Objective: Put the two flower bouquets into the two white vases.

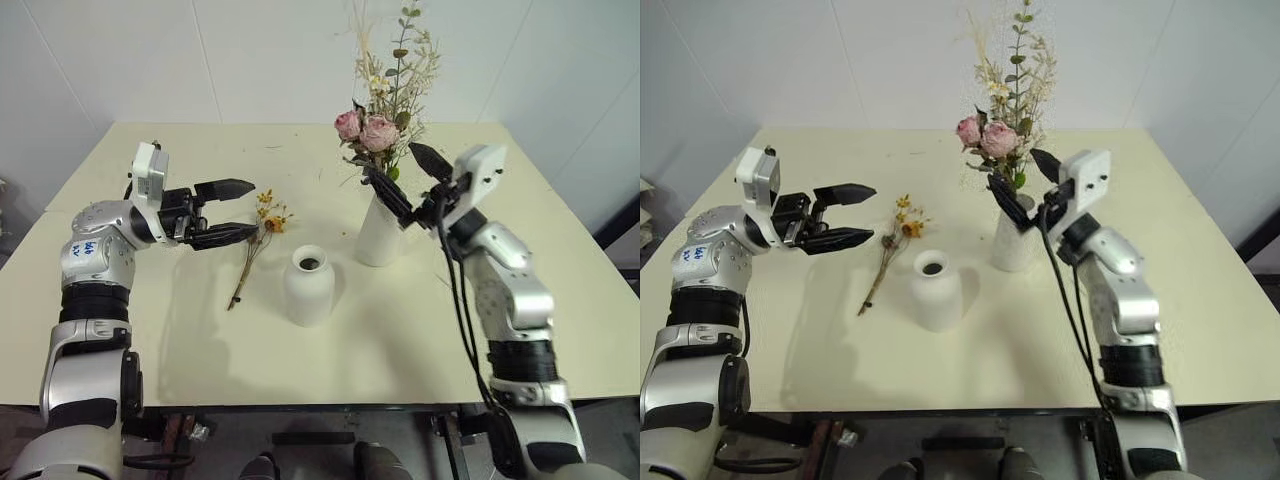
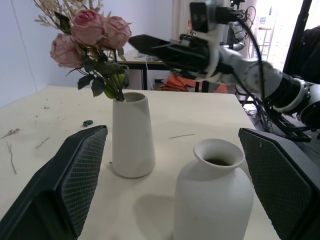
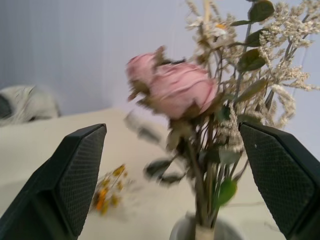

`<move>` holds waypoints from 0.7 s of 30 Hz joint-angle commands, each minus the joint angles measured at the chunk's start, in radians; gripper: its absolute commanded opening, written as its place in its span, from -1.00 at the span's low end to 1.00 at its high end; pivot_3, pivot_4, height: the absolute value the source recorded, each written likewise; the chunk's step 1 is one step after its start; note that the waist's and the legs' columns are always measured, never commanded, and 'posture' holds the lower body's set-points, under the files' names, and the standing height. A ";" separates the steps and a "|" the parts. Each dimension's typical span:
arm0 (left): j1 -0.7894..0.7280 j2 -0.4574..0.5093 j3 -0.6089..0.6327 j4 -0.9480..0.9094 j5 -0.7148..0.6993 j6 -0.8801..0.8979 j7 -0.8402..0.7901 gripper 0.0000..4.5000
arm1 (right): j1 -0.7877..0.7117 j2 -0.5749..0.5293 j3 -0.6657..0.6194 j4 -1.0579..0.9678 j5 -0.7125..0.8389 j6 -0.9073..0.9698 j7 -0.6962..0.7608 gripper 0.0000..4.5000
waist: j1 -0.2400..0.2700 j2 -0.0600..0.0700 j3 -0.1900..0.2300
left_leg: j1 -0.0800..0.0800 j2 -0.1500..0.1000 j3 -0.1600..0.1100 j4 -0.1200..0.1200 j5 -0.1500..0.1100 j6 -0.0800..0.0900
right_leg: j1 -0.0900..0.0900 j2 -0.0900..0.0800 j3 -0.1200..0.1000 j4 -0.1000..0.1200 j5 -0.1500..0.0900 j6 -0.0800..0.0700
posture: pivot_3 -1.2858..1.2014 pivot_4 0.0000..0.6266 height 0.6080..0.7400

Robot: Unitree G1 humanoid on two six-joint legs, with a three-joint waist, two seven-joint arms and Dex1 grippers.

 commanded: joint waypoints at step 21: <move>-0.126 -0.149 -0.150 -0.022 0.321 0.337 0.848 1.00 | 0.388 -0.587 -0.346 -0.408 0.548 0.482 0.306 0.99 | 0.033 -0.002 0.000 | -0.001 -0.001 0.000 0.005 -0.001 0.001 | 0.005 -0.001 0.000 -0.009 0.002 0.002 | 0.03 -0.52 1.00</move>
